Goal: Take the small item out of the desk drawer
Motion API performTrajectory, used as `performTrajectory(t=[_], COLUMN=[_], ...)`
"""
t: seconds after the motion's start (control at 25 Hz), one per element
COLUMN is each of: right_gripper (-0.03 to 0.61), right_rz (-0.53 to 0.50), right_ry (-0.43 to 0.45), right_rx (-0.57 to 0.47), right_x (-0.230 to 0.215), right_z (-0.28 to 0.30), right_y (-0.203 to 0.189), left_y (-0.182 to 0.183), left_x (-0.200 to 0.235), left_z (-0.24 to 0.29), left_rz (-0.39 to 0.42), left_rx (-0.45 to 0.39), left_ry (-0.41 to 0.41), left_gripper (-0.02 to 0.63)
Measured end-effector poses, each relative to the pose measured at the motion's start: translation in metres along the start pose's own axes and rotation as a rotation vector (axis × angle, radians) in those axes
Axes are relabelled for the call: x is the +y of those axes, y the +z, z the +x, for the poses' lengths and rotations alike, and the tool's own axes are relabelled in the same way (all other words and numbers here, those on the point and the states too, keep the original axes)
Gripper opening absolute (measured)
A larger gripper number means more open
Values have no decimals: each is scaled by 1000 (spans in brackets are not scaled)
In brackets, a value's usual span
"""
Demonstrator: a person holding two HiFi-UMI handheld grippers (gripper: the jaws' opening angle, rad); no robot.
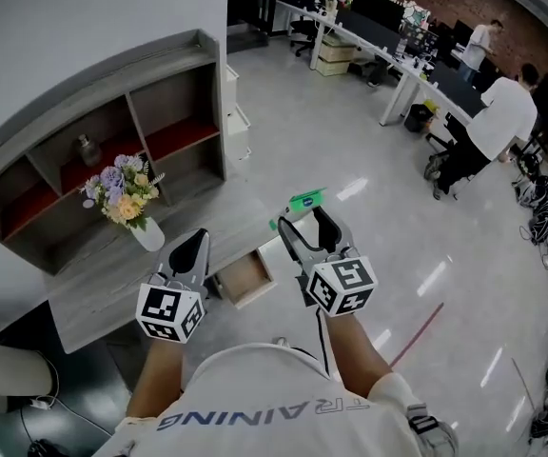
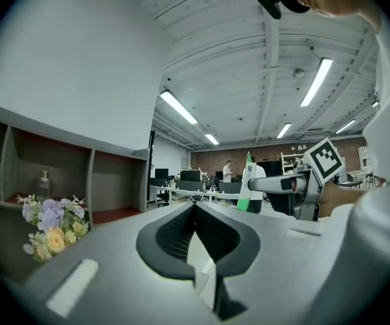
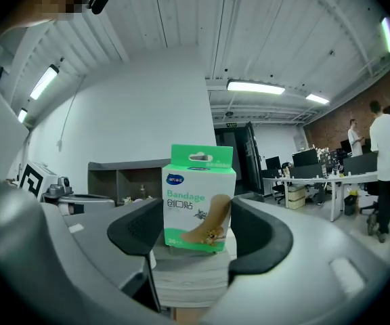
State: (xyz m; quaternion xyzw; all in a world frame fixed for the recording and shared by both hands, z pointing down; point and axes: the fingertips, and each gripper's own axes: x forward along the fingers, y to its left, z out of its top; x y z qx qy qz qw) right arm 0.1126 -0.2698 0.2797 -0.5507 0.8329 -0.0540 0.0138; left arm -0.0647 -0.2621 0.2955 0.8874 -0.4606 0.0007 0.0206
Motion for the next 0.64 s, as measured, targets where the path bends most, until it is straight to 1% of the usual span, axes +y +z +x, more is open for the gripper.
performTrajectory(t=[0.2,0.64], right_gripper=[324,324], right_rz=[24,23], right_ry=[14,19], right_rx=[11,25], right_x=[-1,-3], right_z=[0,0], right_y=[-2,-13], left_y=[5,-2], left_x=[-4,-9], left_z=[2,5], left_rz=[-24,-19], left_rx=[-9,-1], left_ry=[3,3], left_gripper=[-8,-8])
